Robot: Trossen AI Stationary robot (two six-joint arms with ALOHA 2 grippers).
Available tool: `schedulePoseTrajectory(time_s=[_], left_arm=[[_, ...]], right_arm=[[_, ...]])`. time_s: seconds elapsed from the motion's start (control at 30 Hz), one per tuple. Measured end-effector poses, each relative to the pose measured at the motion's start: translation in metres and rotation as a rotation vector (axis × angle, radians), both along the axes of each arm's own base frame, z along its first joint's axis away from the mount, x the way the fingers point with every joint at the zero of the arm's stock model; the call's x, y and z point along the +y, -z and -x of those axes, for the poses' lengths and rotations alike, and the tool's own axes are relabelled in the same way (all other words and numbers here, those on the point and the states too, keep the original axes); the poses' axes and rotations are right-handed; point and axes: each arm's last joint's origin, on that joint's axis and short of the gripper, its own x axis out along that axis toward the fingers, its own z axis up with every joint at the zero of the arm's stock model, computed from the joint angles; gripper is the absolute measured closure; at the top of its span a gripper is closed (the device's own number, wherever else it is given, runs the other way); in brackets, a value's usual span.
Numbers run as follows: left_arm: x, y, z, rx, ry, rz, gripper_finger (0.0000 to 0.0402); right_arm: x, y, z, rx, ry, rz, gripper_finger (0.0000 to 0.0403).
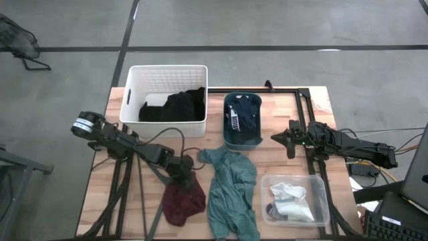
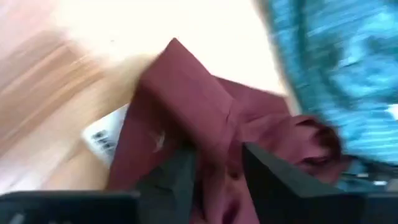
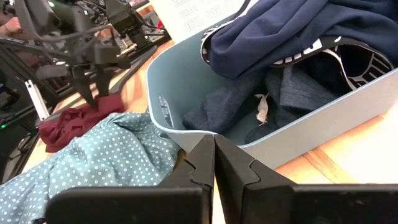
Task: Pick & Place Cloths
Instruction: Put the red shirt into the blue bin
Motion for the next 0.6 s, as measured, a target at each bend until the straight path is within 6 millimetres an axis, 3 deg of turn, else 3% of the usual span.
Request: schedulePoseTrajectory(time_s=[0.23,0.37,0.6], left_arm=[[0.006,-0.001,-0.004,-0.052,0.016,-0.018,0.0385],[0.009,-0.01,-0.009,-0.092,0.035,0.019,0.0393],[0.018,-0.069,-0.023,-0.337,0.056,0.038,0.0398]], right_arm=[[0.0,0.0,0.0,0.0,0.0,0.0,0.0394],[0.0,0.0,0.0,0.0,0.0,0.0,0.0394],[0.0,0.0,0.0,0.0,0.0,0.0,0.0394]])
